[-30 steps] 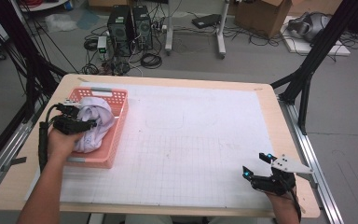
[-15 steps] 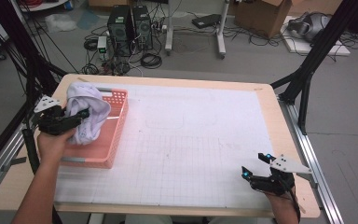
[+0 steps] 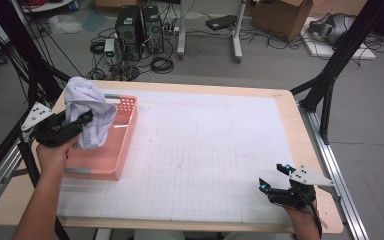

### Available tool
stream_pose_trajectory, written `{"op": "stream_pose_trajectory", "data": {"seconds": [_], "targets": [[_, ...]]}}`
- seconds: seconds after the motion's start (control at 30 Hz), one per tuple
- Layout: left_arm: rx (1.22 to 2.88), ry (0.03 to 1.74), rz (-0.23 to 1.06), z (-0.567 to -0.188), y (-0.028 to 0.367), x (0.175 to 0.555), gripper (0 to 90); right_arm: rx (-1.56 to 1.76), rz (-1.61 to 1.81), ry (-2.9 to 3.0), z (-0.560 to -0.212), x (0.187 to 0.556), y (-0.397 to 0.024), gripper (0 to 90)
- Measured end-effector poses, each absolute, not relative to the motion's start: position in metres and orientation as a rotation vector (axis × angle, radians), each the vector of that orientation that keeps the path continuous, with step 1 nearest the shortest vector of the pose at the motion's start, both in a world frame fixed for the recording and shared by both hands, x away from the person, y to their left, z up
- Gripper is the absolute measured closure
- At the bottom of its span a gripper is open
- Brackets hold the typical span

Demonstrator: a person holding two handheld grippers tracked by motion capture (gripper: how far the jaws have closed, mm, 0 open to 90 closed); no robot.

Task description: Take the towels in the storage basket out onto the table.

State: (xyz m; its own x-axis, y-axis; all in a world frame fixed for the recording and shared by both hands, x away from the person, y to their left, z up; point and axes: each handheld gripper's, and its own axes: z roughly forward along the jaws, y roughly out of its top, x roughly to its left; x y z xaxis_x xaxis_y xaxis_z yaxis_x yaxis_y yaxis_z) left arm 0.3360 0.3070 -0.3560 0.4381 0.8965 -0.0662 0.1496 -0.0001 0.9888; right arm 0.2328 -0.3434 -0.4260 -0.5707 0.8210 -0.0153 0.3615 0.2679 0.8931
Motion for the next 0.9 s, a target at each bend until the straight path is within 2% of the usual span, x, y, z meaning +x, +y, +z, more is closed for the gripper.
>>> {"op": "stream_pose_trajectory", "data": {"seconds": [0.47, 0.9], "targets": [[1.429, 0.791, 0.742, -0.338, 0.299, 0.327, 49.9, 1.059, 1.257, 2.063, -0.426, 0.232, -0.342, 16.1], [1.451, 0.664, 0.671, -0.325, 0.271, 0.324, 49.9, 1.052, 1.254, 2.065, -0.426, 0.232, -0.342, 16.1]]}}
